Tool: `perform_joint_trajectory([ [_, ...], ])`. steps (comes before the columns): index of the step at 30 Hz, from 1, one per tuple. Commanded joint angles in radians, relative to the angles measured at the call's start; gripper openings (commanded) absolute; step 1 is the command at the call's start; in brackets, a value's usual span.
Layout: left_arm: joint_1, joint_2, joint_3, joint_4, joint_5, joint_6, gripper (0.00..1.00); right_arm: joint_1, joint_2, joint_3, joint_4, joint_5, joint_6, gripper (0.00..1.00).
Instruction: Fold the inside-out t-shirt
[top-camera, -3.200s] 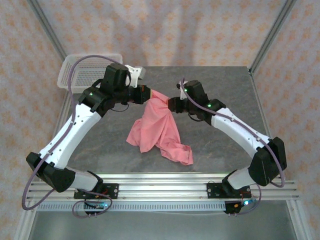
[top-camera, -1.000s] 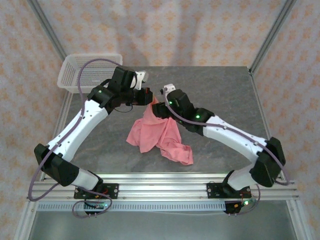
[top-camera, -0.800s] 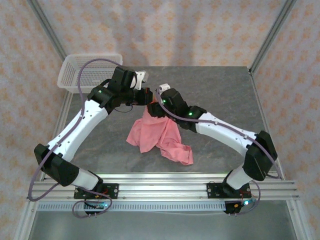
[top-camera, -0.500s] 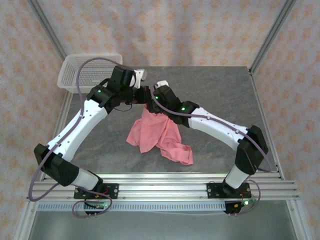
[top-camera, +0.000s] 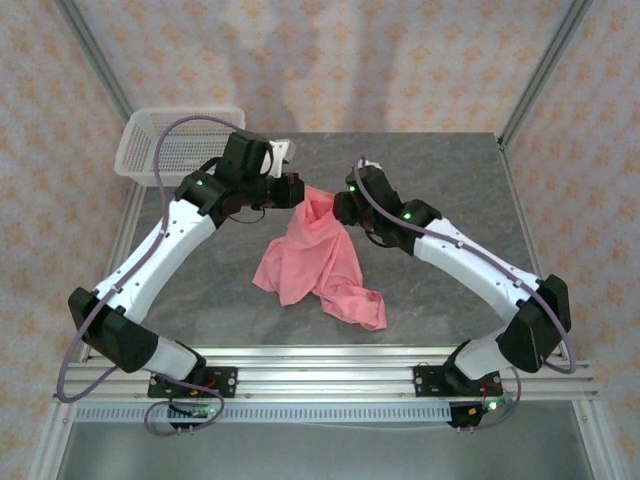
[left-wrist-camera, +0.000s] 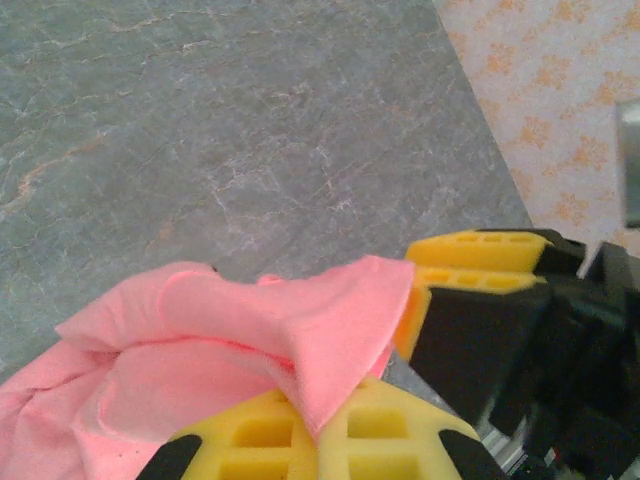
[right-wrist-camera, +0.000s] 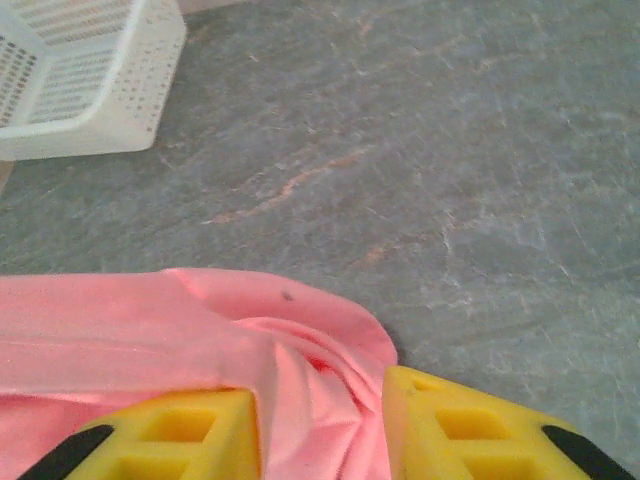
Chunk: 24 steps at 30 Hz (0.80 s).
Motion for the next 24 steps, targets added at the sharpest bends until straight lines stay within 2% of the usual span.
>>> perform_joint_trajectory([
  [1,-0.008,-0.013,0.007,-0.022,0.019,0.007,0.00,-0.032,0.000,-0.032,-0.053,-0.073,0.014,0.33],
  [3,-0.008,-0.019,0.003,-0.021,0.014,0.008,0.00,-0.036,-0.001,-0.041,-0.045,-0.110,-0.038,0.33],
  [5,-0.008,-0.023,0.000,-0.019,0.013,0.008,0.00,-0.036,0.004,-0.035,-0.033,-0.203,-0.106,0.36],
  [9,-0.008,-0.023,-0.002,-0.020,0.012,0.007,0.00,-0.035,0.002,-0.039,0.057,-0.416,-0.159,0.56],
  [11,-0.008,-0.020,-0.002,-0.017,0.014,0.005,0.00,-0.035,0.012,-0.035,0.106,-0.456,-0.162,0.59],
  [14,-0.008,-0.013,0.002,-0.012,0.018,-0.001,0.00,-0.035,0.052,0.004,0.086,-0.382,-0.171,0.48],
  [17,-0.008,-0.009,0.011,-0.023,0.010,0.000,0.00,-0.038,0.070,0.040,-0.009,-0.160,-0.156,0.26],
  [18,-0.008,-0.009,0.011,-0.025,0.006,0.000,0.00,-0.046,0.063,0.034,-0.024,-0.130,-0.159,0.17],
  [21,-0.008,-0.008,0.003,-0.002,0.023,-0.004,0.00,-0.089,0.014,-0.034,-0.011,-0.159,-0.133,0.00],
  [24,-0.014,0.003,-0.008,0.052,0.057,-0.027,0.01,-0.153,-0.044,-0.140,0.014,-0.225,-0.042,0.00],
])
